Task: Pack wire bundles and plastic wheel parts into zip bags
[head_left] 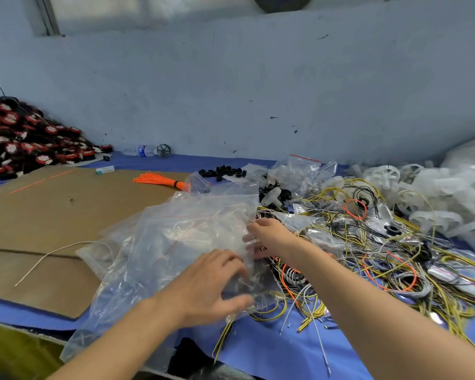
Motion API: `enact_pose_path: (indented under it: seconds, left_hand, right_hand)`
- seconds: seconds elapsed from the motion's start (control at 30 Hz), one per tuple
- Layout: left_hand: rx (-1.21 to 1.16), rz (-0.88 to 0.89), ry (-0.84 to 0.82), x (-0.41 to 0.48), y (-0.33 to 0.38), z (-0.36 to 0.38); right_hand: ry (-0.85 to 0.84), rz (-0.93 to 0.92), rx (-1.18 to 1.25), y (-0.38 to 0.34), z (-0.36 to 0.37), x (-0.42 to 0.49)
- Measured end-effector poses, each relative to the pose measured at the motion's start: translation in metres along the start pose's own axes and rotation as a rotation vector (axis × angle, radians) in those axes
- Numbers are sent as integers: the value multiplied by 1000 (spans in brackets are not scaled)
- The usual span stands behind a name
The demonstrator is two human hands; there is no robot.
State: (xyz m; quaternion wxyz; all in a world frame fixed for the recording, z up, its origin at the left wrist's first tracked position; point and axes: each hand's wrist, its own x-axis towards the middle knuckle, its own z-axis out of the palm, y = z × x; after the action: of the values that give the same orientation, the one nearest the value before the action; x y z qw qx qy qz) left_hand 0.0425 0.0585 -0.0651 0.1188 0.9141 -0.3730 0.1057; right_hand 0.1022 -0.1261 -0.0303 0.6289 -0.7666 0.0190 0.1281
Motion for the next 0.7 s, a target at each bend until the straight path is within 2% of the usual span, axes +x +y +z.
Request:
enact_pose_path:
  seconds: [0.1,0.2,0.27,0.4,0.53,0.63,0.7]
  left_hand:
    - [105,58,-109,-7,13,7]
    - [210,66,-122,-4,17,3]
    - [180,21,-104,3,17,-7]
    - [-98,-231,-20,33,20,-42]
    - [92,-227,3,78,40,-98]
    - [229,-172,143,109,64,-144]
    - [259,-121,264,126,82,-167]
  right_hand:
    - [-5,17,-42,3,-3,-8]
    - [-23,9,-1,4,-8,-16]
    - [11,-23,-31,0,-14,-24]
    - [151,-241,-180,-11,-31,-37]
    - [155,-528,-328,-41,-52,-64]
    - [364,-647,-639,-65,-73,-83]
    - [474,-689,-613,-82,-88,-95]
